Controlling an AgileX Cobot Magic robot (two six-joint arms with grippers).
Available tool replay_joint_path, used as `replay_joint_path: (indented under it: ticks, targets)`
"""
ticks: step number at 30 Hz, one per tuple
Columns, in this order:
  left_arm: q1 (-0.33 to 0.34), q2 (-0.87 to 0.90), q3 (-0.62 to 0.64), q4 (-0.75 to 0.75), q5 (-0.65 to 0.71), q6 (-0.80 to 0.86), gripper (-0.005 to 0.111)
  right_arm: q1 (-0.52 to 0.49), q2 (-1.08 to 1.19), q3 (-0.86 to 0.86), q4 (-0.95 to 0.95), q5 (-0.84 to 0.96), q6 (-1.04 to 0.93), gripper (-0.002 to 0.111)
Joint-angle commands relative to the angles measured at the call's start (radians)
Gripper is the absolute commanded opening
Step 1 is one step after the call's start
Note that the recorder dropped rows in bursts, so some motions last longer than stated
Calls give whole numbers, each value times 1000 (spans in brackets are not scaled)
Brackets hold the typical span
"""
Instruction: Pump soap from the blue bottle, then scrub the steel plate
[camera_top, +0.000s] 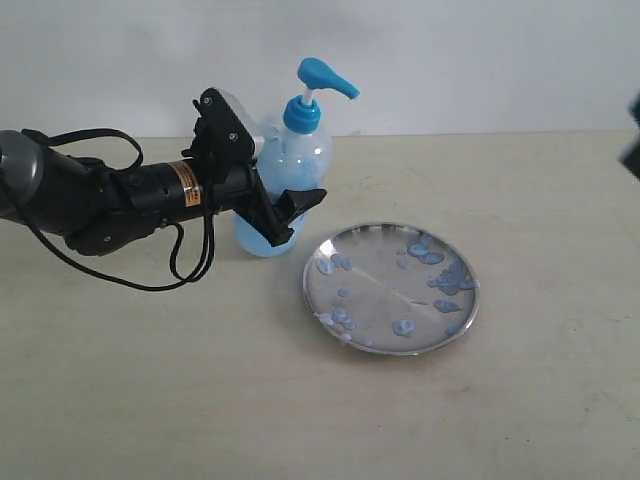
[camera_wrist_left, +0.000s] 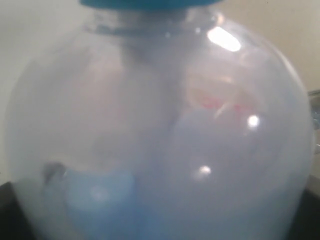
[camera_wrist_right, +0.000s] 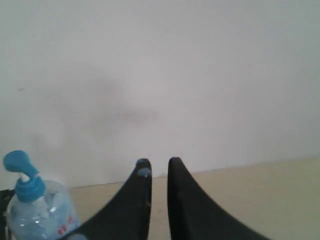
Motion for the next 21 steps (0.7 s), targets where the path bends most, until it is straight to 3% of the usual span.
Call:
replay_joint_path:
  ticks: [1,3,5,10,15,21]
  targets:
    - [-2,2,10,29,67,7,4,-7,411,-332,-490,-254,70,1]
    - [-2,2,10,29,69,7,4,-7,541,-491,-623,-341,95,1]
    - [-2,2,10,46,85,7,4,4,651,-618,-657,-412,243,1]
    - [-2,2,10,65,102,7,4,32,782,-820,-746,-396,516,1]
    - [-2,2,10,68,102,7,4,112,797,-896,-943,-283,607,1]
    - [-2,2,10,73,102,7,4,193,797,-898,-1042,-97,607,1]
